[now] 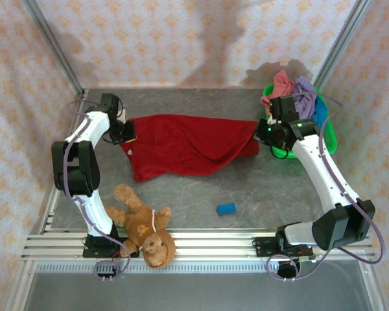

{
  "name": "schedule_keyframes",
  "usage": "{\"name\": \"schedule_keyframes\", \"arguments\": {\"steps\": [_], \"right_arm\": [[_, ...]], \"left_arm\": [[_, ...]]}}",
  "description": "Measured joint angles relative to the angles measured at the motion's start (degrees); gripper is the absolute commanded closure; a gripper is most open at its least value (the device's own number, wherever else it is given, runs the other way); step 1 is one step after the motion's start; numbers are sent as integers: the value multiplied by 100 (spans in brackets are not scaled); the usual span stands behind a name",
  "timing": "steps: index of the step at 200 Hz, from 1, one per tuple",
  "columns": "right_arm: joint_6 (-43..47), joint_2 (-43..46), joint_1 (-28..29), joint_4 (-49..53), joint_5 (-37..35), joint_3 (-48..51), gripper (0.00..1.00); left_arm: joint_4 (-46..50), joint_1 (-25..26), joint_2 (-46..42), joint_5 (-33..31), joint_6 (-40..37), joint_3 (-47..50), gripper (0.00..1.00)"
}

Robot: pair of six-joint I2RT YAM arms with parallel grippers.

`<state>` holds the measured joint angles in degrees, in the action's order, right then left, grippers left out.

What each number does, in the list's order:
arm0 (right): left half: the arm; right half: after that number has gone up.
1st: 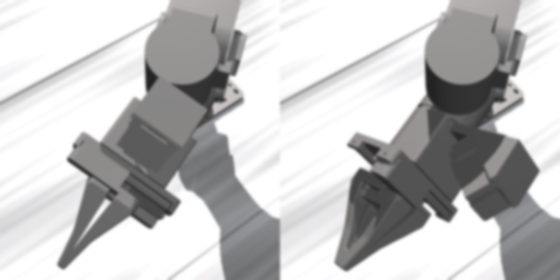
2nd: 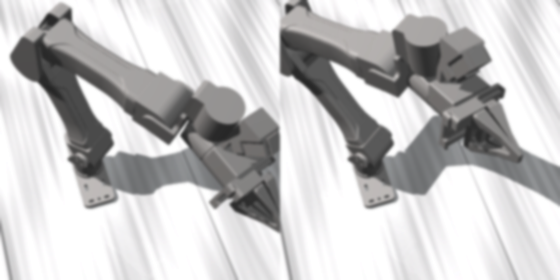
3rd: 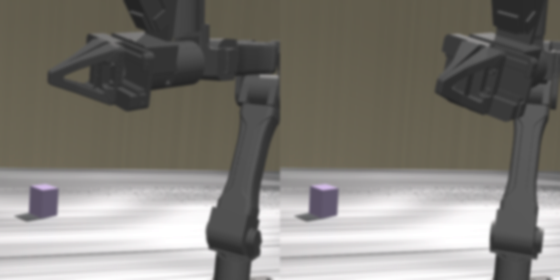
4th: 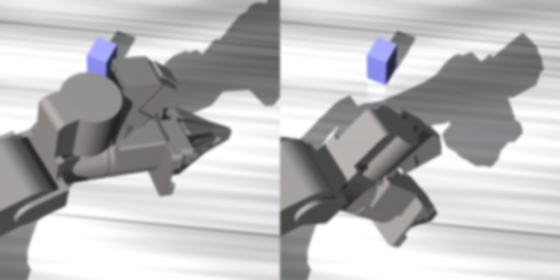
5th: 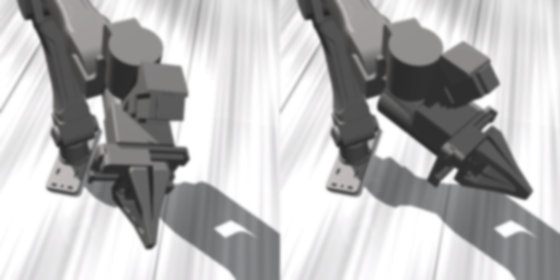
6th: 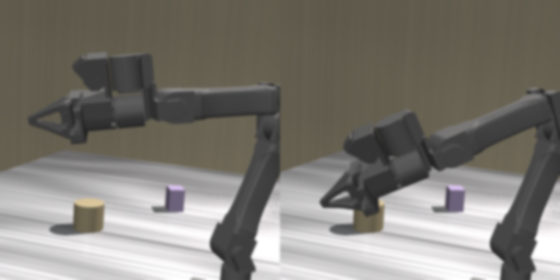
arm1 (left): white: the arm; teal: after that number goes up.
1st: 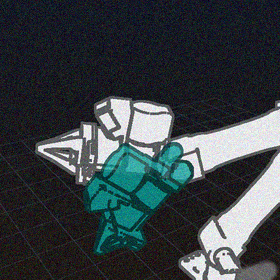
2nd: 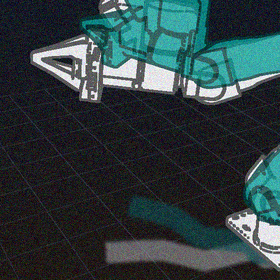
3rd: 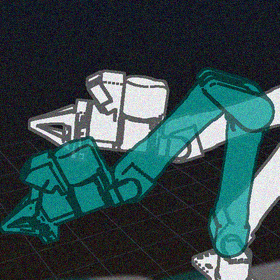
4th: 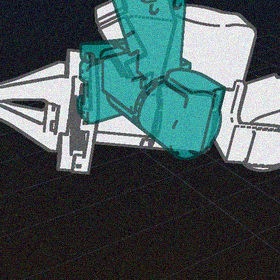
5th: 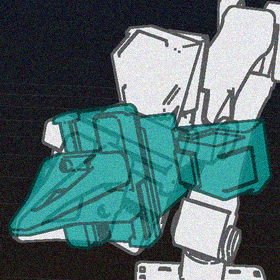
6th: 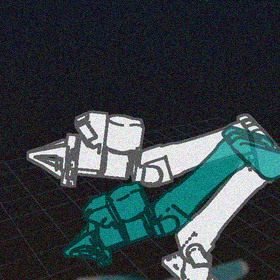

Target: Fold and stack the t-shirts

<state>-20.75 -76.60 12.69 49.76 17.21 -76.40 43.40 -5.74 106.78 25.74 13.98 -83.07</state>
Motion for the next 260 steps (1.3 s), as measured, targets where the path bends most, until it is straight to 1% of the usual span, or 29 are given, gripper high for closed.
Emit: {"name": "schedule_keyframes", "arguments": {"steps": [19, 33, 41, 78, 112, 121, 136, 161, 193, 209, 234, 260], "right_arm": [[-2, 15, 0, 0, 13, 0, 100], [-2, 31, 0, 0, 22, 0, 100], [-2, 37, 0, 0, 24, 0, 100], [0, 37, 0, 0, 26, 0, 100], [0, 31, 0, 0, 26, 0, 100], [0, 20, 0, 0, 26, 0, 100], [0, -15, 0, -2, 28, 0, 100], [0, -96, 0, -2, 37, 0, 100], [0, -179, 0, 11, 39, -33, 100], [0, -177, 0, 15, 39, -33, 100], [0, -177, 0, 17, 37, -33, 100], [22, -177, 0, 20, 22, -33, 100]], "left_arm": [[-44, 0, -59, -2, 31, 0, 83], [-28, 0, 7, 2, 22, 0, 75], [-24, 0, 98, 9, -11, -4, 73], [17, 0, 669, -39, 11, -2, 68], [26, 0, 800, -68, 11, 4, 68], [26, 0, 824, -68, 13, 4, 68], [24, 0, 887, -66, 26, 4, 73], [24, 0, 1008, -63, 63, 4, 76], [4, 0, 1047, -59, 101, 4, 91], [-17, 7, 1047, -42, 146, 4, 95], [-48, 9, 994, -46, 188, 37, 100], [-59, 11, 802, -70, 229, 74, 100]]}}
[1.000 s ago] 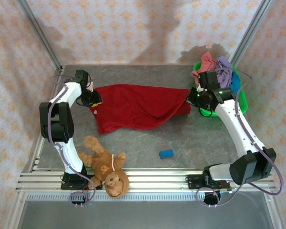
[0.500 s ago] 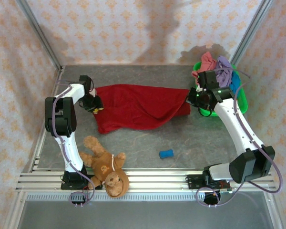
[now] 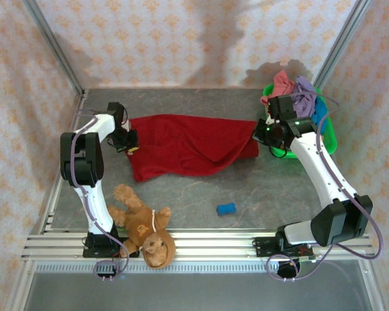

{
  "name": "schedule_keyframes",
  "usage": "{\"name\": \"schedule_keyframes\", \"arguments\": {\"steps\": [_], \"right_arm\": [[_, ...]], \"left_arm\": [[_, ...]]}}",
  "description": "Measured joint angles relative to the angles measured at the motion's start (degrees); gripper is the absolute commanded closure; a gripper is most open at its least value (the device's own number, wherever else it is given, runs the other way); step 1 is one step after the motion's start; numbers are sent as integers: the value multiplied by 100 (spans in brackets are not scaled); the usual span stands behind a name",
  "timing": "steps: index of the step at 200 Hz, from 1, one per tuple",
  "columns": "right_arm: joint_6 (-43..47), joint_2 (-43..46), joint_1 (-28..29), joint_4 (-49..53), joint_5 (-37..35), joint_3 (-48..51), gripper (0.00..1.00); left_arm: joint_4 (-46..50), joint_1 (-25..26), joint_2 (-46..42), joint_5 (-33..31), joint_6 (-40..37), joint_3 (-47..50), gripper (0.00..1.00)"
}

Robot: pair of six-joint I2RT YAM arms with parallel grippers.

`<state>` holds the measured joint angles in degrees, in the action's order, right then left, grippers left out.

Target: Fold and stack the t-shirts

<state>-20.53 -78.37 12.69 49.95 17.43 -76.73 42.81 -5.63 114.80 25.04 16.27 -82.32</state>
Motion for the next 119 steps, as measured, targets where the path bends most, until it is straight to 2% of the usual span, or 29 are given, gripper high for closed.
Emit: {"name": "schedule_keyframes", "arguments": {"steps": [43, 83, 119], "right_arm": [[22, 0, 0, 13, -66, -70, 100], [22, 0, 0, 9, -116, -459, 100], [39, 0, 0, -90, -223, -1207, 100]], "left_arm": [[-7, 0, -968, -157, 39, 48, 100], [-138, 0, -2326, -708, -28, 22, 100], [22, 0, -2756, -1025, -225, -785, 100]]}}
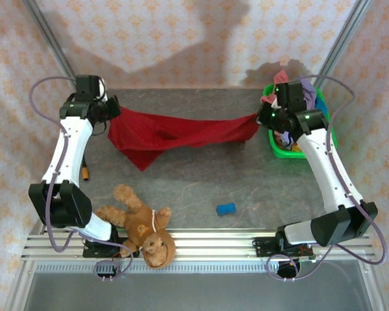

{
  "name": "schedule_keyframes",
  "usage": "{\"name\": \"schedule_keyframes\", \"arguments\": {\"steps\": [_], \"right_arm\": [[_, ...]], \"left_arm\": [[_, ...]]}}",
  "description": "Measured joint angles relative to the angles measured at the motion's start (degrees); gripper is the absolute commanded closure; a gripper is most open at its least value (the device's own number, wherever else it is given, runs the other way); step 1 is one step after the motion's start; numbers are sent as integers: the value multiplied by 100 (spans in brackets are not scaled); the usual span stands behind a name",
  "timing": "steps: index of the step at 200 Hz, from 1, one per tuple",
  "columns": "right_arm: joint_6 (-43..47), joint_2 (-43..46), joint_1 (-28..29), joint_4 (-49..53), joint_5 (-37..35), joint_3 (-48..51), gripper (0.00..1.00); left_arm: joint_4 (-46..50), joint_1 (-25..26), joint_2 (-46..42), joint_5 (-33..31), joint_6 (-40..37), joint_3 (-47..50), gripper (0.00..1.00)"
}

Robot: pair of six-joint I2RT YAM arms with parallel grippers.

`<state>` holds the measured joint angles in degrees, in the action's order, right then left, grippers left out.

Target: Fold and stack the t-shirts

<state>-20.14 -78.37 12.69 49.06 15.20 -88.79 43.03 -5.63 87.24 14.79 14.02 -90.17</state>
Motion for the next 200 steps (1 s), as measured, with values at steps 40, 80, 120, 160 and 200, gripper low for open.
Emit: {"name": "schedule_keyframes", "arguments": {"steps": [40, 80, 120, 160, 200], "right_arm": [[94, 11, 0, -26, -66, -715, 100], [212, 275, 0, 44, -229, -254, 100], [216, 660, -7, 216, -345, 1069, 100], [214, 706, -15, 278, -369, 1567, 100], [219, 612, -15, 238, -369, 1565, 100]], "left_arm": [[807, 0, 293, 146, -177, -1351, 100], [754, 221, 417, 433, -160, 179, 86], [640, 664, 1021, 540, -153, 1412, 53], [428, 822, 1246, 459, -166, 1648, 53], [208, 822, 1248, 393, -155, 1644, 46]]}}
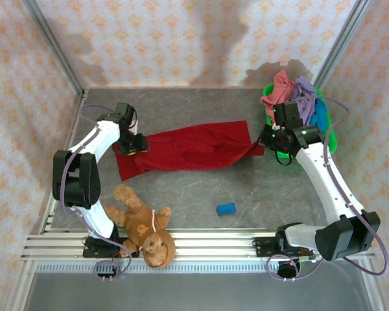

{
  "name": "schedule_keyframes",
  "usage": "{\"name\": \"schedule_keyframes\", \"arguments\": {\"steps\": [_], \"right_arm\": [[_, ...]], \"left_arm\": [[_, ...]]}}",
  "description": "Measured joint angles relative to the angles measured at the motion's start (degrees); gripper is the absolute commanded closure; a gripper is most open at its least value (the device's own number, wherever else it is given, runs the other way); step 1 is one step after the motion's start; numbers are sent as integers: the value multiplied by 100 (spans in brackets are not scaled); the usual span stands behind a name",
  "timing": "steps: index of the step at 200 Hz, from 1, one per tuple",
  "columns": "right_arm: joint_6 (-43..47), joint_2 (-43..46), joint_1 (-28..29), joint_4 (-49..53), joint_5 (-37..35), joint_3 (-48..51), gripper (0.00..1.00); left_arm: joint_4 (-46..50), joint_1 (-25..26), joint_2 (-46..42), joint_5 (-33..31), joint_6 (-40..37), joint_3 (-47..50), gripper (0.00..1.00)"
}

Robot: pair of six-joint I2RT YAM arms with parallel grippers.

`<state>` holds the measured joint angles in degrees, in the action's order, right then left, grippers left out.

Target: Fold and stack the t-shirts

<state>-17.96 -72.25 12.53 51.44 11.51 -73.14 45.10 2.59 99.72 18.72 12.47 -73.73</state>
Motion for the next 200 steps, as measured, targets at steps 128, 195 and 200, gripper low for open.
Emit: {"name": "schedule_keyframes", "arguments": {"steps": [128, 195, 200], "right_arm": [[2, -136, 0, -2, 4, -28, 100], [2, -142, 0, -2, 4, -96, 100], [2, -144, 0, -2, 2, -98, 100]], "left_arm": [[-1458, -820, -299, 1266, 1019, 1130, 47], [-1921, -909, -363, 1794, 1305, 1193, 54], [-1919, -909, -404, 1797, 1305, 1193, 55]]}}
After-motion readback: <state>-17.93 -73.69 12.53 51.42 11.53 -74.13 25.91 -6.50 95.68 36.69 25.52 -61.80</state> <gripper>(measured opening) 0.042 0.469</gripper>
